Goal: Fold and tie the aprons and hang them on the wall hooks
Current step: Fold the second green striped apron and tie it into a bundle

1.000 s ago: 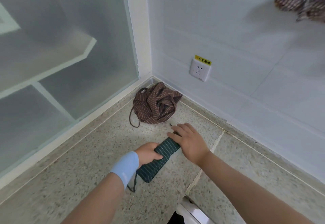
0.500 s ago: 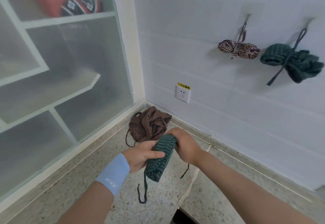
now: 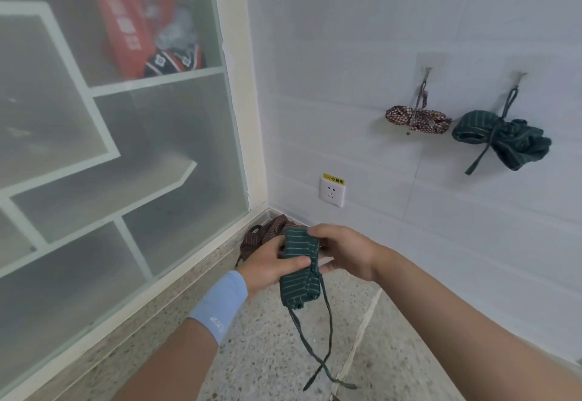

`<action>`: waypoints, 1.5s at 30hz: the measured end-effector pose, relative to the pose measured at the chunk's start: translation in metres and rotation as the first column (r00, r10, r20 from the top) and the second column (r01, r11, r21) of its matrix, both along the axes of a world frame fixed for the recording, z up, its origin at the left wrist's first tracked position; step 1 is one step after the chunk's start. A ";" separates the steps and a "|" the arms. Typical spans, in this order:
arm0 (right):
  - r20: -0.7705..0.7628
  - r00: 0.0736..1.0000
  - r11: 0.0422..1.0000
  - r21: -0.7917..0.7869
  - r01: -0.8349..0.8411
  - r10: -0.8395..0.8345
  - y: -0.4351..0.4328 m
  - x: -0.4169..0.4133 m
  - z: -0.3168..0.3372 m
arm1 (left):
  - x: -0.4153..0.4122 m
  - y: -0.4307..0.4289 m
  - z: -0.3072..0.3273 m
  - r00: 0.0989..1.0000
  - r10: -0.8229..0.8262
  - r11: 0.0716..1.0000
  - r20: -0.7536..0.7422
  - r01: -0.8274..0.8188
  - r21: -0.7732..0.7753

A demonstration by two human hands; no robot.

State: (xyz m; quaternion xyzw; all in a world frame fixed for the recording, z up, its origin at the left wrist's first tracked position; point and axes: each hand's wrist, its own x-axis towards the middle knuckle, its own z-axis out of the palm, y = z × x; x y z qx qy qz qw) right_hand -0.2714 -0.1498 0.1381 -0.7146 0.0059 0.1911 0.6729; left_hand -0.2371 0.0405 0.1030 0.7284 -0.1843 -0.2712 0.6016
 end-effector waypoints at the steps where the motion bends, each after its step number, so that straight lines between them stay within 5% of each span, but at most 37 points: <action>1: 0.046 0.999 0.999 -0.045 0.018 -0.016 0.005 0.000 0.001 | 0.002 -0.001 0.005 1.000 -0.015 1.000 0.025 0.015 0.017; 9: 0.097 0.958 0.959 0.115 0.258 -0.269 0.017 0.008 0.009 | 0.006 0.004 0.016 1.000 -0.019 1.000 -0.025 0.018 -0.014; 15: 0.051 0.919 0.892 0.267 0.364 -0.390 0.032 0.013 -0.003 | 0.012 0.001 0.021 0.979 0.187 0.979 0.083 -0.192 0.061; 19: 0.016 0.899 0.862 0.292 0.415 -0.438 0.034 0.018 -0.004 | 0.011 0.003 0.027 0.996 0.083 0.996 0.029 -0.084 0.022; 22: -0.011 0.930 0.886 0.301 0.353 -0.367 0.034 0.018 -0.003 | 0.015 0.007 0.028 0.980 0.172 0.982 0.103 -0.179 0.061; 25: -0.144 0.985 0.903 0.403 0.149 -0.098 0.033 0.013 -0.004 | 0.018 0.009 0.027 0.956 0.282 0.958 0.079 -0.285 0.034; 27: -0.142 0.990 0.968 0.247 0.045 -0.010 0.030 0.012 -0.010 | 0.024 0.014 0.025 0.941 0.328 0.942 0.089 -0.332 0.044; 30: 0.021 0.999 0.955 -0.292 0.047 -0.043 0.024 0.011 -0.012 | 0.033 0.026 0.024 0.929 0.341 0.925 0.144 -0.358 0.125; 33: 0.224 0.964 0.732 -0.680 0.048 0.145 0.021 0.012 -0.006 | 0.036 0.028 0.022 0.916 0.304 0.898 0.263 -0.368 0.241; 35: 0.275 0.903 0.500 -0.862 0.081 0.328 0.026 0.009 -0.003 | 0.035 0.023 0.021 0.888 0.242 0.862 0.391 -0.382 0.332; 37: 0.302 0.814 0.283 -0.943 0.177 0.496 0.029 0.006 0.004 | 0.035 0.021 0.019 0.864 0.184 0.830 0.468 -0.392 0.397; 40: 0.291 0.710 0.135 -0.954 0.269 0.642 0.026 0.004 0.020 | 0.035 0.022 0.018 0.835 0.086 0.797 0.543 -0.385 0.465; 45: 0.439 0.461 0.222 -0.864 0.452 0.771 0.021 0.019 0.009 | 0.022 0.019 0.000 0.830 -0.117 0.768 0.546 -0.273 0.580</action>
